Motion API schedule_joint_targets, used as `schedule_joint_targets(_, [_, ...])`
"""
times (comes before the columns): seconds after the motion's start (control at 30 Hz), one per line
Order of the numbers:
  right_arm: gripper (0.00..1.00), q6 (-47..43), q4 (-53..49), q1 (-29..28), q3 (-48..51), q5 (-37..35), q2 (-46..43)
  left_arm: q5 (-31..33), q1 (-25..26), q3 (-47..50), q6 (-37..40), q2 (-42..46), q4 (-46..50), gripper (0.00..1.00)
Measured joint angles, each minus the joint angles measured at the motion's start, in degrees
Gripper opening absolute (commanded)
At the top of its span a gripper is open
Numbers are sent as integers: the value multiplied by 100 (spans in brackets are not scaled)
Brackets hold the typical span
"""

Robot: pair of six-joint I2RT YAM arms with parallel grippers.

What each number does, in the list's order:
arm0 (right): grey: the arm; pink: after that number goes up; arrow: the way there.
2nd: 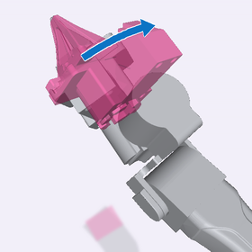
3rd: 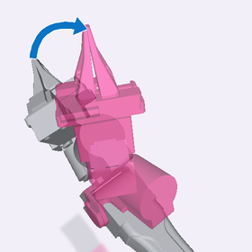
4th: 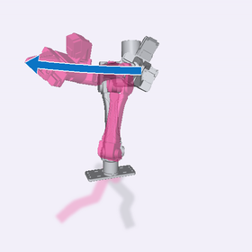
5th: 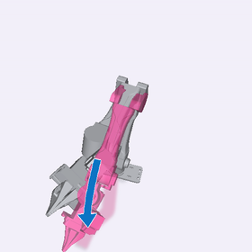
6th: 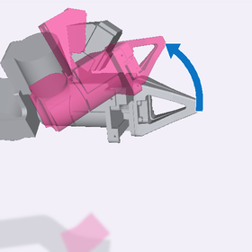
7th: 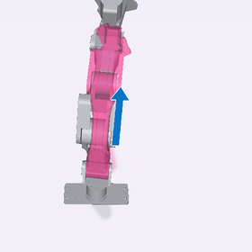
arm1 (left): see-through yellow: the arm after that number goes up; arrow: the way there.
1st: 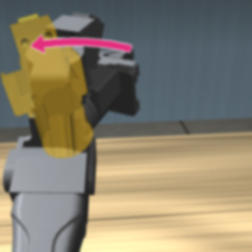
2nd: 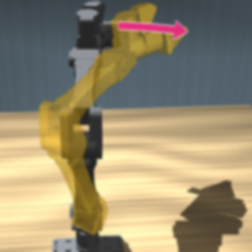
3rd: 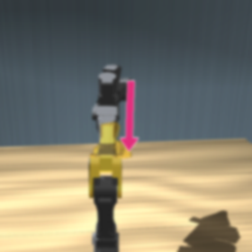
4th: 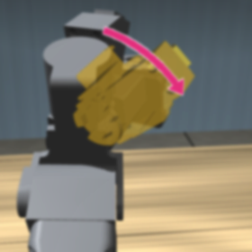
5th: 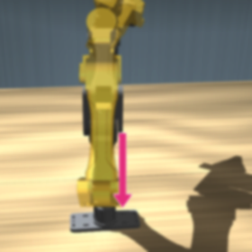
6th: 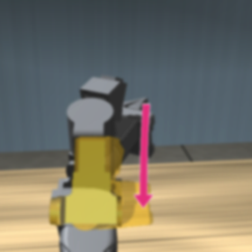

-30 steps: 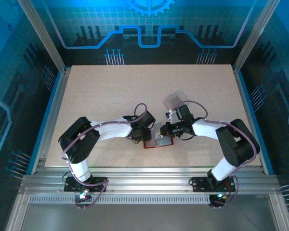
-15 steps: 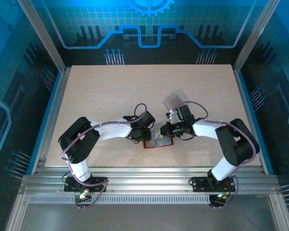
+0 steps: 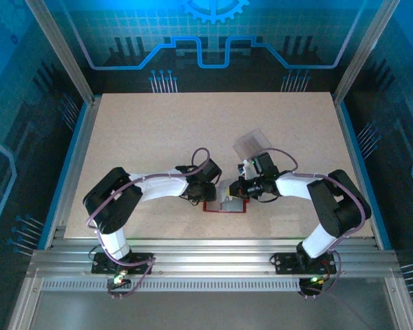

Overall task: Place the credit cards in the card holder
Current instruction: Insert the credit card into the card slot.

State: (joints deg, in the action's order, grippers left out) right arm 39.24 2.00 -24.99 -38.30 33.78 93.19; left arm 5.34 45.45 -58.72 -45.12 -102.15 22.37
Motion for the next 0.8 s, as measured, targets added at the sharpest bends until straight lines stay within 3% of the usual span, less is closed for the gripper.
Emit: schedule_joint_targets(0.8, [0, 627, 153, 107, 2, 424, 190, 0, 0, 68, -131, 26, -87, 38])
